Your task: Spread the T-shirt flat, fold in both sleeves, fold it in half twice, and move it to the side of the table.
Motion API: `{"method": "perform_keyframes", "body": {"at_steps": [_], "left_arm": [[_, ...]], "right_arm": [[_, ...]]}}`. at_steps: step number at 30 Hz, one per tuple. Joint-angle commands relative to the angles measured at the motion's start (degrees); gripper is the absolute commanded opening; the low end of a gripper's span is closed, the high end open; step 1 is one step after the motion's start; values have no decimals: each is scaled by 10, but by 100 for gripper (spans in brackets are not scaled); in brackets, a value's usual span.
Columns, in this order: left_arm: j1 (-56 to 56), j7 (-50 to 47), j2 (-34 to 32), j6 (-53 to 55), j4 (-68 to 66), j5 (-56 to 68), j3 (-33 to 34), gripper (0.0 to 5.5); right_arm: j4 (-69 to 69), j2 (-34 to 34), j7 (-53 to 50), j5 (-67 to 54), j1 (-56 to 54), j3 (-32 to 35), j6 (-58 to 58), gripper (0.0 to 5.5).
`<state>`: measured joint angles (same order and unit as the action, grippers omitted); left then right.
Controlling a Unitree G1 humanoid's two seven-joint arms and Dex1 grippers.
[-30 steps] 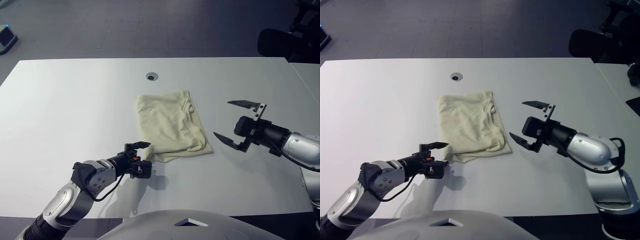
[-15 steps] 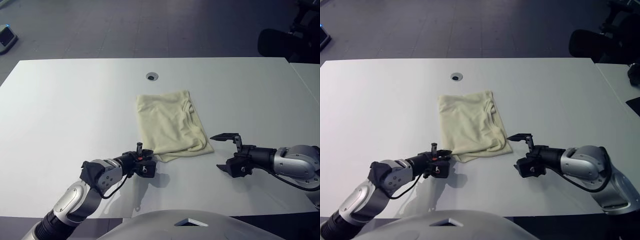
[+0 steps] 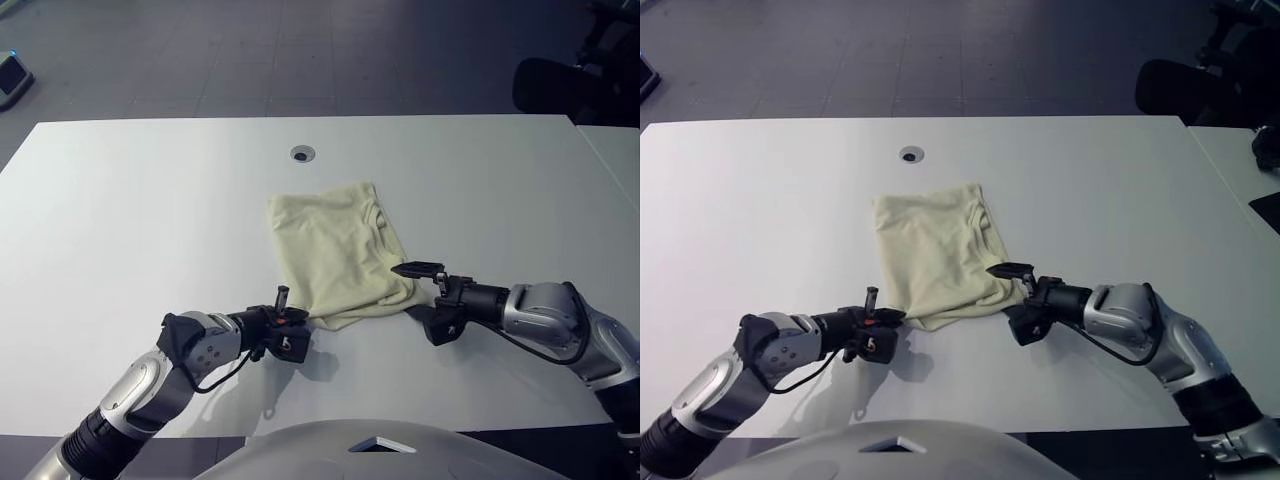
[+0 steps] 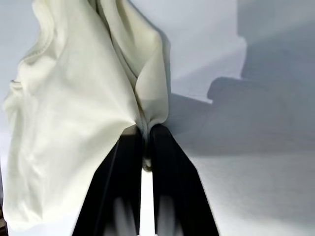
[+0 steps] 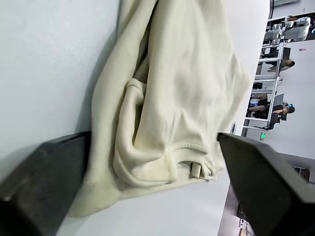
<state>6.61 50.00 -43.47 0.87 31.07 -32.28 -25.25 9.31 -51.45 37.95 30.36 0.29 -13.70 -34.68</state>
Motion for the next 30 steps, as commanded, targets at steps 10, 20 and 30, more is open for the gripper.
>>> {"method": "perform_keyframes", "body": {"at_steps": [10,20,30], "left_arm": [[6,35,-44,-44,-32,35,4,8],[-12,63,-65,-88,-46,114,22,8],[0,191,-148,-39,-22,339,96,8]], "right_arm": [[-51,-10,-6,35,-1,-34,-23,241],[27,-31,97,-113,5,-51,26,63],[165,-115,292,-361,34,-27,275,0]]}}
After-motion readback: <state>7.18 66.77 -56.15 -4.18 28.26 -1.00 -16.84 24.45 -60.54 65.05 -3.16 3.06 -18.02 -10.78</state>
